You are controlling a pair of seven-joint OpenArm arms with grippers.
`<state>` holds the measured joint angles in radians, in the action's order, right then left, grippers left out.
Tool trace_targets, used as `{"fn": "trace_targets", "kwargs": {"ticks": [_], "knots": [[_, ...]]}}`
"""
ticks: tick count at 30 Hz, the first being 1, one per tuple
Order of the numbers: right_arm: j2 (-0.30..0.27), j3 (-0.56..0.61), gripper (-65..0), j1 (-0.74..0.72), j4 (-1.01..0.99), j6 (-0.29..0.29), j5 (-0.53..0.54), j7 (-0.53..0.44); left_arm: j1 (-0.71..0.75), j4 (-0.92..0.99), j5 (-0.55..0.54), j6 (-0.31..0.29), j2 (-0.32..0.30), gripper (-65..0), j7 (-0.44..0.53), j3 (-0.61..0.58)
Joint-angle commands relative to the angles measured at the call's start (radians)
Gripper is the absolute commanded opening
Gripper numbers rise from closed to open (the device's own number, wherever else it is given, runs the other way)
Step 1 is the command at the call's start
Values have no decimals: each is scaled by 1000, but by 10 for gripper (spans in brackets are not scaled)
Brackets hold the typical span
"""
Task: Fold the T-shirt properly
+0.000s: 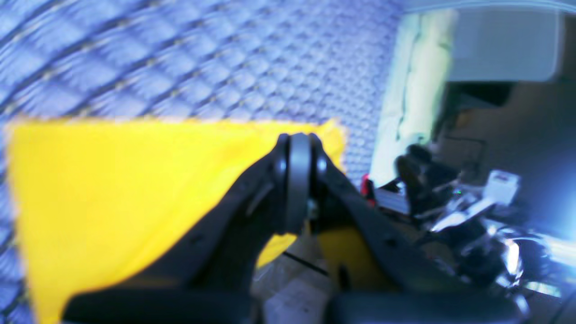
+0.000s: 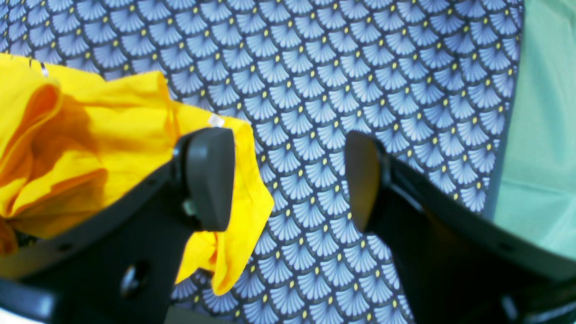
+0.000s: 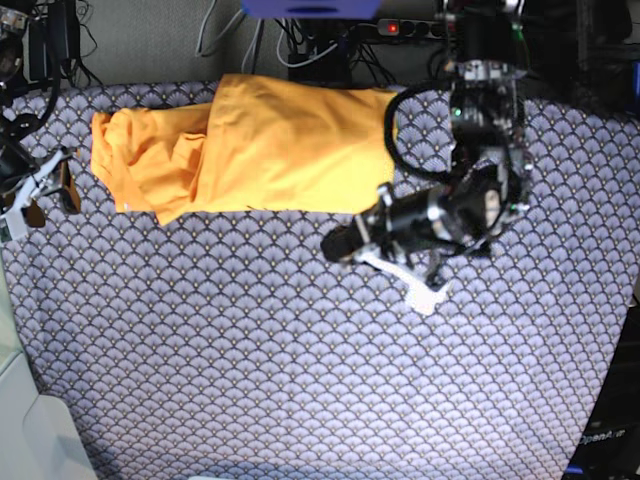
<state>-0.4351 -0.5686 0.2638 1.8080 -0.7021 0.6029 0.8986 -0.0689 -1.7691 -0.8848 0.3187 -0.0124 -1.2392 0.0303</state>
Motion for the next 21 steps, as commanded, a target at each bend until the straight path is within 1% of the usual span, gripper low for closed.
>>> {"fn": "trace_targets", "kwargs": {"ticks": [1, 3, 6, 8, 10, 14, 16, 18, 21], "knots": [[-23, -8, -257, -7, 19, 4, 10, -19, -21, 16, -24, 6, 5, -641, -4, -16], [-23, -8, -257, -7, 19, 4, 9, -19, -24, 42, -24, 6, 5, -571, 6, -48], [-24, -8, -257, -5, 17, 4, 9, -17, -1, 44, -29, 6, -2, -438, 6, -62], [-31, -8, -257, -4, 17, 4, 9, -17, 16, 10, -29, 6, -4, -388, 6, -59], [-32, -8, -257, -2, 17, 4, 9, -17, 37, -45, -30, 6, -25, -368, 6, -59], [-32, -6, -257, 1, 16, 4, 9, -16, 71, -87, -26, 6, -54, -366, -1, -50], [-31, -6, -257, 2, 14, 4, 12, -14, 105, -85, -30, 7, -73, -366, -1, -7], [-29, -9, -257, -1, 11, 4, 13, 14, 146, -90, -27, 7, -87, -366, -3, 53], [-1, -9, -256, -5, 11, 4, 16, 63, 183, -85, -30, 7, -110, -366, -3, 148]]}}
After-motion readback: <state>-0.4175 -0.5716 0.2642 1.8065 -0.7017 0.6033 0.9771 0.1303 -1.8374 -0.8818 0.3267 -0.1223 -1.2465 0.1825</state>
